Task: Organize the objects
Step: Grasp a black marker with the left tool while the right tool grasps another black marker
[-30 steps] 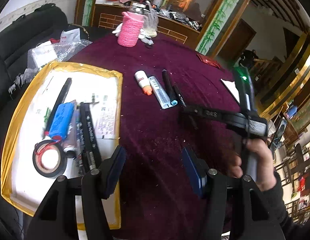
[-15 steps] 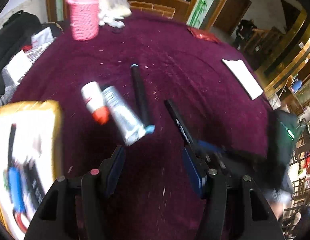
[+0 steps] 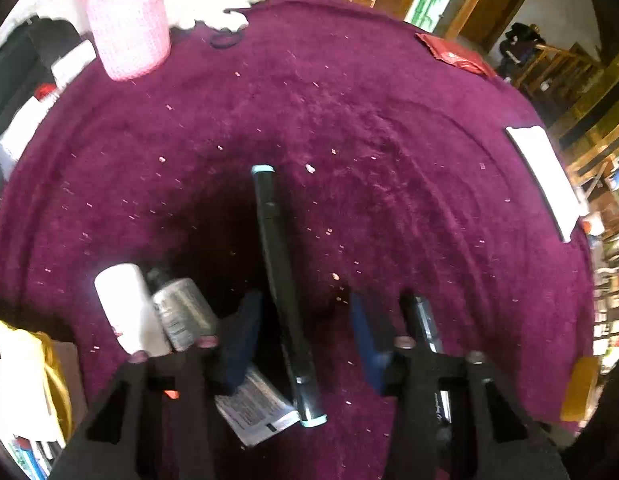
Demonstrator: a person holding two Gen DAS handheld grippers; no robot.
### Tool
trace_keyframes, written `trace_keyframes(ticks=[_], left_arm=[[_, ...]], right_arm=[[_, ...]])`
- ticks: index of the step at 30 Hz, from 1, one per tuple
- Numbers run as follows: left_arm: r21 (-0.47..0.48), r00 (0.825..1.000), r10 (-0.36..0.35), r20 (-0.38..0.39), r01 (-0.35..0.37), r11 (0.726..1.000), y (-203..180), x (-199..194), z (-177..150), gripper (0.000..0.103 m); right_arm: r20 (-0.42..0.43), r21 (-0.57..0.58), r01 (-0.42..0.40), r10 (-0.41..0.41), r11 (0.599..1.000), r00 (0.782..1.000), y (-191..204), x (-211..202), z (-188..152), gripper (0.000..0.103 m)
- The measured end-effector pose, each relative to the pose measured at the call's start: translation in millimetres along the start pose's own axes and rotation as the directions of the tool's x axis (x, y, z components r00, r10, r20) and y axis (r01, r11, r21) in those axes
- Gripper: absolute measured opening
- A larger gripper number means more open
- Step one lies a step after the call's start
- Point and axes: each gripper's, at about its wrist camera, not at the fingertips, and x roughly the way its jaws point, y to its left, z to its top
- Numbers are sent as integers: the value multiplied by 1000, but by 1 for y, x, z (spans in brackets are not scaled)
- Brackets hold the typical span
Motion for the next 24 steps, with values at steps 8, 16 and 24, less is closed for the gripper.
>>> trace_keyframes(ticks=[8, 16, 24], left_arm=[[22, 998, -50, -29, 51, 998, 0, -18, -38, 13], [-14, 982, -182, 40, 183, 983, 8, -92, -162, 13], [-112, 968, -233, 94, 242, 964, 46, -128, -236, 13]], right_arm=[[-3, -15, -8, 8, 1000, 1000, 0, 2, 2, 16], [20, -56, -23, 24, 998, 1000, 3, 6, 3, 16], [-20, -206, -25, 21, 978, 1000, 26, 3, -17, 16]])
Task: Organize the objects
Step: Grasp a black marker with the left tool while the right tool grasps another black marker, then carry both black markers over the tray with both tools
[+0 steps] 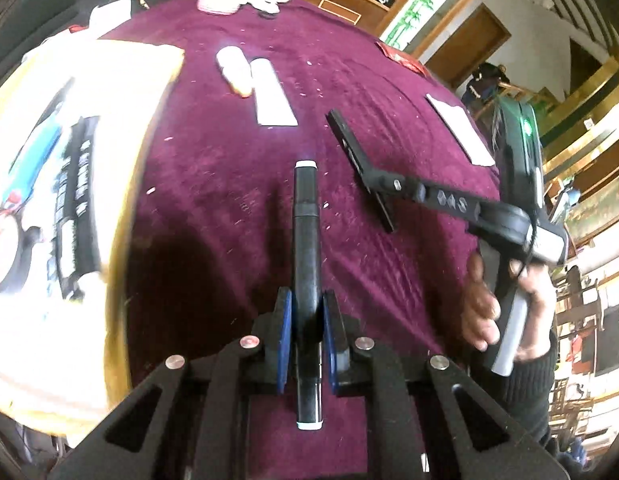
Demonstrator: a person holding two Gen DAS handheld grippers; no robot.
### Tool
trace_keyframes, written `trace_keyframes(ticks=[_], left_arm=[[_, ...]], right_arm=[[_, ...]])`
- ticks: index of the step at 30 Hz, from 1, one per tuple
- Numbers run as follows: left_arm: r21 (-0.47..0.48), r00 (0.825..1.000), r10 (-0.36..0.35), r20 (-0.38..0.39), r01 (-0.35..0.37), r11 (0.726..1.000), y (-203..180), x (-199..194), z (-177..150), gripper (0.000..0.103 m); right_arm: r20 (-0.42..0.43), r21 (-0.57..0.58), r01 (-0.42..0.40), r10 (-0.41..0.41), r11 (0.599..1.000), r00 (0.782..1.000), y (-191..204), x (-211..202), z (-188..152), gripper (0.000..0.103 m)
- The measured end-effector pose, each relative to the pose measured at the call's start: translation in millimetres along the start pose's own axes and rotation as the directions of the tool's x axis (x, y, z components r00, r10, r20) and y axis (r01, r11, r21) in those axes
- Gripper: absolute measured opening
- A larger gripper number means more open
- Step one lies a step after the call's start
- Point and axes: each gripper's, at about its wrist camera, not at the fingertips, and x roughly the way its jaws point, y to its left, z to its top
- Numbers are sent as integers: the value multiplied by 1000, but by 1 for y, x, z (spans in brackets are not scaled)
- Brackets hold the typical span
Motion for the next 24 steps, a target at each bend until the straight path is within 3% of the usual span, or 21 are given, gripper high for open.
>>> trace_keyframes(ticks=[8, 11, 14, 17, 24], left_arm=[[18, 999, -25, 23, 24, 1000, 1, -14, -10, 13], [13, 999, -20, 46, 20, 1000, 6, -22, -14, 13], [1, 996, -9, 85, 9, 1000, 17, -39, -18, 13], [-33, 994, 1, 114, 3, 999, 37, -57, -22, 13], [-120, 987, 33, 157, -14, 993, 89, -84, -14, 13]], right_arm=[[-100, -37, -52, 48, 998, 994, 55, -22, -69, 16], [-52, -88, 36, -41, 995, 998, 71, -20, -82, 16], [-19, -74, 66, -68, 995, 998, 77, -18, -80, 15], [-7, -1, -30, 30, 1000, 1000, 79, -21, -81, 15], [31, 5, -221, 221, 975, 975, 129, -29, -83, 15]])
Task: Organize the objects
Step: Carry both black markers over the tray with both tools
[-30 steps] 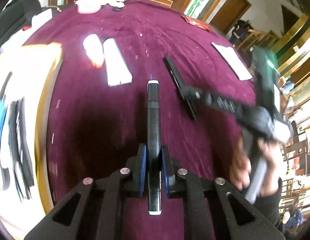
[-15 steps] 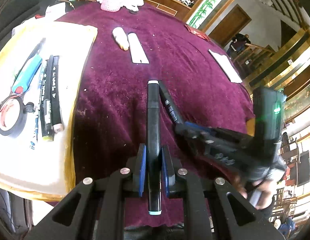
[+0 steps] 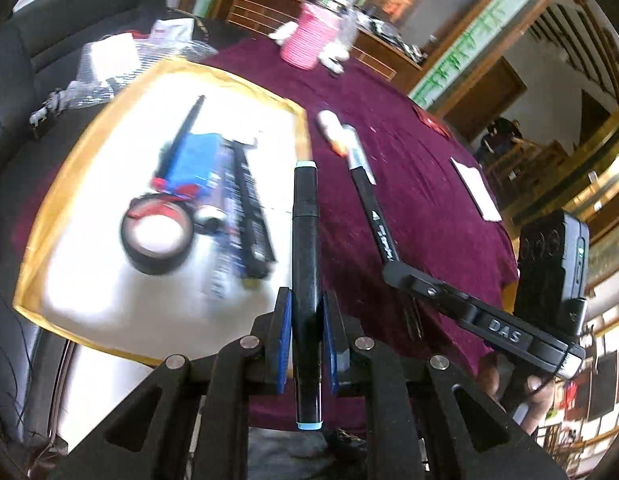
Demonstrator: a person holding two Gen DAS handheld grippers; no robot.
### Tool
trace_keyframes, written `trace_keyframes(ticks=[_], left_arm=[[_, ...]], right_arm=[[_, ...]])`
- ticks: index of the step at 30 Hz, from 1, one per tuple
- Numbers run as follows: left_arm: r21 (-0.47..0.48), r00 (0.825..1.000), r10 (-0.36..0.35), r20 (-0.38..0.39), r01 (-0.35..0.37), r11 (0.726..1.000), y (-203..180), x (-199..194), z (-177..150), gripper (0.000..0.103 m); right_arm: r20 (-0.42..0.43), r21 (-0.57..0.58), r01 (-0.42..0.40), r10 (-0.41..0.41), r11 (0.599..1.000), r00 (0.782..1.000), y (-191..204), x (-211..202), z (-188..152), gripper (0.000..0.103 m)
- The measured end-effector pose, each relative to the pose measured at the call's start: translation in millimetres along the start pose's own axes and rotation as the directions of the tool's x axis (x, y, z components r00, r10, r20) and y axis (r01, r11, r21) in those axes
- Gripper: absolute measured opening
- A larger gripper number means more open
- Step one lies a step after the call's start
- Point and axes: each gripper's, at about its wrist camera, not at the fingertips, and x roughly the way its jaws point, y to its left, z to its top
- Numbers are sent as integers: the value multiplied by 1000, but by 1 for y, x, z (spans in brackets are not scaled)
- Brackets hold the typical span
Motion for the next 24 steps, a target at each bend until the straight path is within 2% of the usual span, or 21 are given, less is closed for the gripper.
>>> trace_keyframes(ticks=[6, 13, 18, 24], left_arm=[[-2, 999, 49, 13, -49, 999, 26, 8, 25, 13], [32, 994, 85, -64, -84, 996, 33, 34, 29, 13], [30, 991, 101, -91, -99, 995, 37, 44, 24, 13], [17, 991, 104, -87, -103, 995, 44, 37, 25, 13]], right_arm=[[-23, 10, -66, 67, 998, 998, 33, 27, 12, 15], [-47, 4, -65, 65, 998, 997, 53, 57, 26, 15], [-69, -13, 2, -3, 1000, 998, 62, 77, 31, 15], [-108, -22, 71, -73, 997, 991, 72, 97, 42, 15]])
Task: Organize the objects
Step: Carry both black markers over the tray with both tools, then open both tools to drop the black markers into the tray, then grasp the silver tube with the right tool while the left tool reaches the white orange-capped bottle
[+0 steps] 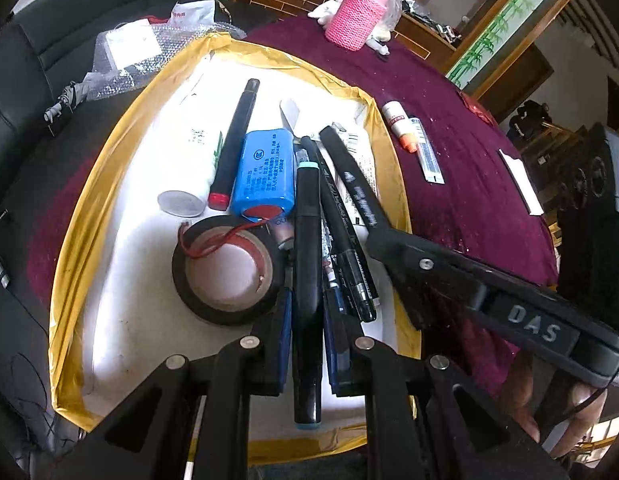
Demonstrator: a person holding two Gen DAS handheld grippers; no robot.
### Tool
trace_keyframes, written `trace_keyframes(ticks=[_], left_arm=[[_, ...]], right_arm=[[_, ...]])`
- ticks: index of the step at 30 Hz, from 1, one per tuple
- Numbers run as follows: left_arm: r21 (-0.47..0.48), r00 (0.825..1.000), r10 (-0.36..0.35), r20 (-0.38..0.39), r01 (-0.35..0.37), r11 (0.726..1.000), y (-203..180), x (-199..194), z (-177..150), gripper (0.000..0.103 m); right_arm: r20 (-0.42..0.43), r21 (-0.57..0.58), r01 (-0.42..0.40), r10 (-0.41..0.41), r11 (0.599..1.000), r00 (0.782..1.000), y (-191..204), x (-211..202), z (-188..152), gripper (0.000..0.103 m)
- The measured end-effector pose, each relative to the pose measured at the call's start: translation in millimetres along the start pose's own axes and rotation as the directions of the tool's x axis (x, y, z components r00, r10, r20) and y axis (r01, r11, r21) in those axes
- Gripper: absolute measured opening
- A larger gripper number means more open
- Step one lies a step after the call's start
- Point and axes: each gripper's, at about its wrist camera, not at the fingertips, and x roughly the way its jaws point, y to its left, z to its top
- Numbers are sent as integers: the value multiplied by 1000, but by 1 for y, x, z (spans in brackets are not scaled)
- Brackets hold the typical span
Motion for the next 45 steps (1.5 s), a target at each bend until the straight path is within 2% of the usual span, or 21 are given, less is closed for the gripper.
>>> trace_keyframes(ticks=[8, 15, 17, 19, 21, 23, 26, 29, 31, 35, 39, 45], left_arm=[[1, 1000, -5, -7, 5, 1000, -1, 6, -4, 13], [17, 1000, -4, 19, 4, 1000, -3, 3, -6, 15], [24, 999, -10, 39, 9, 1000, -5, 0, -8, 21], [28, 998, -30, 63, 28, 999, -8, -4, -9, 42], [32, 994, -36, 103, 33, 999, -12, -9, -9, 55], [28, 992, -35, 117, 32, 999, -17, -9, -7, 57], [9, 989, -63, 133, 63, 998, -22, -12, -5, 57], [17, 983, -52, 179, 50, 999, -31, -20, -5, 57], [19, 981, -62, 183, 60, 998, -37, -21, -5, 57], [35, 974, -109, 200, 104, 994, -53, -22, -4, 57], [67, 972, -130, 197, 119, 991, -71, -17, 1, 57], [56, 974, -125, 189, 117, 992, -75, -8, 2, 57]], right_arm=[[-11, -22, 36, -36, 999, 999, 6, 9, -2, 15], [-9, 8, -29, 29, 1000, 1000, -1, 12, -2, 16], [-16, 14, -67, 68, 998, 998, -5, 11, 0, 16], [-9, 0, -102, 102, 995, 995, -9, 7, 2, 18], [3, -31, -136, 136, 990, 991, -10, -1, 2, 34], [18, -50, -152, 153, 987, 988, -13, -11, 3, 40], [29, -50, -207, 208, 977, 978, -24, -27, 5, 40], [46, -52, -223, 226, 973, 973, -37, -43, 9, 40], [74, -64, -185, 189, 981, 979, -48, -54, 15, 40], [140, -75, -35, 46, 997, 989, -72, -69, 27, 40], [167, -124, 102, -81, 987, 983, -92, -74, 38, 40], [126, -134, 193, -177, 972, 976, -134, -62, 50, 40]])
